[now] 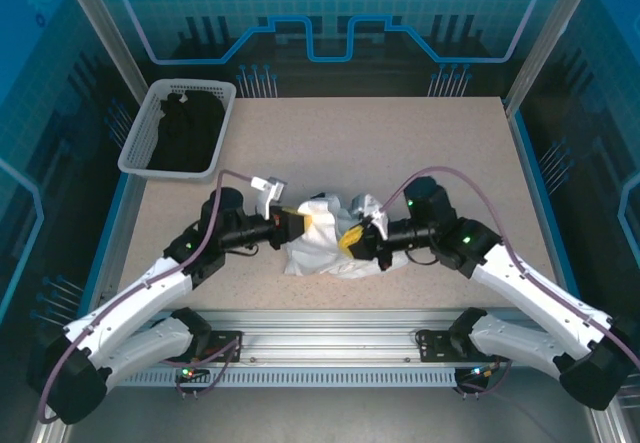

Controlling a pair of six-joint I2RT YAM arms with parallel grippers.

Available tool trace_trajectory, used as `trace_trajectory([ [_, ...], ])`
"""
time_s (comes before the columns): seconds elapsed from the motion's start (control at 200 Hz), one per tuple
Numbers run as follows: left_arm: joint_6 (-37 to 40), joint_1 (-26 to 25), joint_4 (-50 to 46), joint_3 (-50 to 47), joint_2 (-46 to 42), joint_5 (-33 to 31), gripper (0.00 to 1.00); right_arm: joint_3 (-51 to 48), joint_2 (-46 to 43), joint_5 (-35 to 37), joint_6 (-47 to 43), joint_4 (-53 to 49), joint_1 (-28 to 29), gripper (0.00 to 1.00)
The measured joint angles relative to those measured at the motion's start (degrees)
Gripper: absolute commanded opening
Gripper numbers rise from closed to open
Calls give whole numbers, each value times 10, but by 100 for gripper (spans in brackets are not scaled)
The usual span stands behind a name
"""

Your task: Fold the inside-out t-shirt

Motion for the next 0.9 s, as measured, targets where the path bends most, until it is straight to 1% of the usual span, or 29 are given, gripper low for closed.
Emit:
trace_trajectory([
  [0.04, -8, 0, -22, -25, -15, -29, 50, -10, 19, -3, 1, 8, 26, 0],
  [0.095, -24, 0, -70, -47, -37, -74, 57, -15, 57, 0, 2, 14, 60, 6],
  [0.14, -35, 1, -113, -53, -59, -117, 63, -15, 102, 4, 2, 16, 88, 12],
  [0.195, -48, 2, -156, -53, -86, -173, 67, -14, 148, 13, -1, 12, 113, 22],
  [0.265, -57, 6, -193, -49, -108, -223, 70, -14, 178, 24, -3, -4, 125, 35],
  [0.35, -64, 8, -217, -34, -94, -245, 71, -15, 166, 28, 5, -9, 110, 45],
  [0.405, -69, 7, -218, -23, -68, -242, 71, -20, 141, 24, 15, 4, 87, 46],
  [0.47, -71, 3, -217, -12, -24, -235, 72, -28, 108, 33, 38, 16, 46, 47],
  [0.505, -70, -5, -215, -9, -2, -233, 74, -29, 97, 50, 53, 17, 23, 47],
  [0.56, -70, -23, -214, -3, 31, -232, 76, -28, 94, 96, 81, 15, -7, 49],
  [0.675, -68, -40, -213, 19, 98, -227, 78, -25, 133, 201, 126, -7, -26, 53],
  [0.73, -68, -40, -205, 33, 132, -228, 75, -26, 156, 230, 144, -10, -31, 55],
  [0.75, -68, -40, -200, 37, 143, -228, 71, -26, 165, 235, 151, -8, -33, 55],
  [0.765, -68, -40, -196, 40, 151, -228, 66, -26, 170, 236, 154, -5, -35, 54],
  [0.79, -68, -40, -188, 45, 167, -227, 58, -26, 184, 237, 163, 1, -38, 50],
  [0.81, -71, -40, -179, 50, 180, -227, 51, -26, 194, 237, 166, 9, -40, 44],
  [0.85, -70, -40, -168, 59, 204, -224, 36, -22, 218, 233, 171, 21, -42, 27],
  [0.875, -68, -38, -161, 67, 220, -222, 25, -17, 236, 230, 177, 27, -42, 17],
  [0.9, -66, -37, -153, 76, 236, -217, 12, -10, 254, 228, 183, 32, -42, 9],
])
